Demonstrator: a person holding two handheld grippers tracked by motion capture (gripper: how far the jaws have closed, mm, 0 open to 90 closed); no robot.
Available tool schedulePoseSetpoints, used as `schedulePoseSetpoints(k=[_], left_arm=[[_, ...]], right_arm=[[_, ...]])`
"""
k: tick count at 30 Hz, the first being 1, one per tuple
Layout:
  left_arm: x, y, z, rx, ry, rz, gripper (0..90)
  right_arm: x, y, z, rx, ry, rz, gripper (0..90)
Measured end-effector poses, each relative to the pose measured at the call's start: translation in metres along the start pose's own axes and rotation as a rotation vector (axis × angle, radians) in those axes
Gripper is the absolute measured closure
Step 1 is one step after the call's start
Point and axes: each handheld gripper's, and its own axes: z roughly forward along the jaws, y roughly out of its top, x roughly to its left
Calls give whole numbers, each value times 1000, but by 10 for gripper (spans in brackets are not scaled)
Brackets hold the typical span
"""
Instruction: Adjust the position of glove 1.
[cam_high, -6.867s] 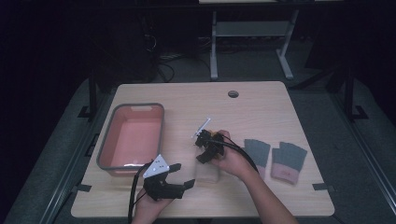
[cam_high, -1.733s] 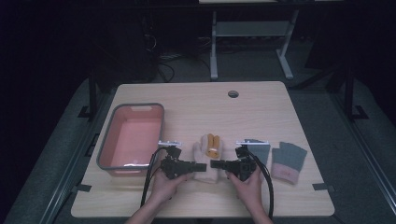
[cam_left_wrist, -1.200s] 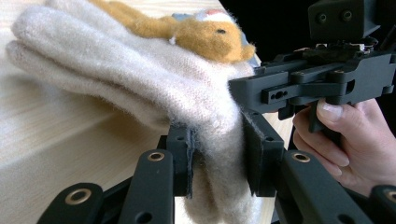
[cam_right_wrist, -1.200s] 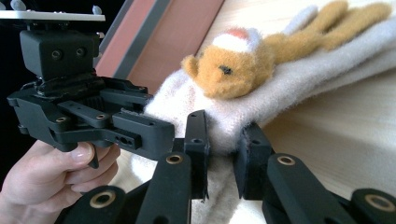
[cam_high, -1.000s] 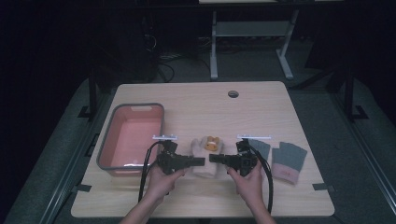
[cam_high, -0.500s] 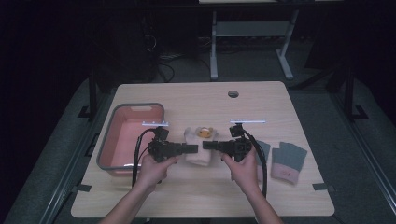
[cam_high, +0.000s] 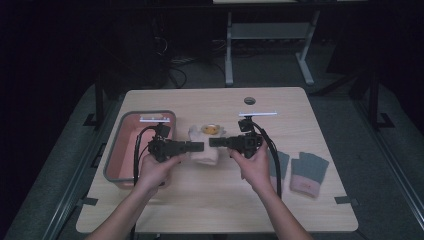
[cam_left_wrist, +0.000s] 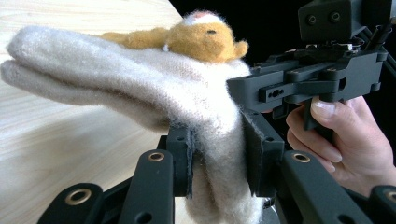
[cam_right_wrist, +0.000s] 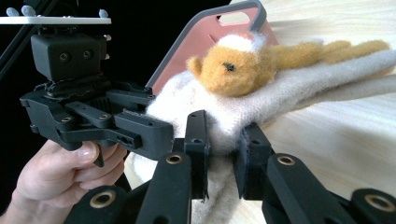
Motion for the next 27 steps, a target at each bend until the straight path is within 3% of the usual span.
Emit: schedulePoseSetpoints(k=[7,14,27], left_arm=[[2,11,-10,-14,5,-13,671],[1,24,-22,-25,17,-1,670],[6,41,-59,-68,49,4,671]], right_arm=[[6,15,6,3,12,-11,771],[12,29,11,3,35,-19,770],[38,58,31,24,60,-50,771]])
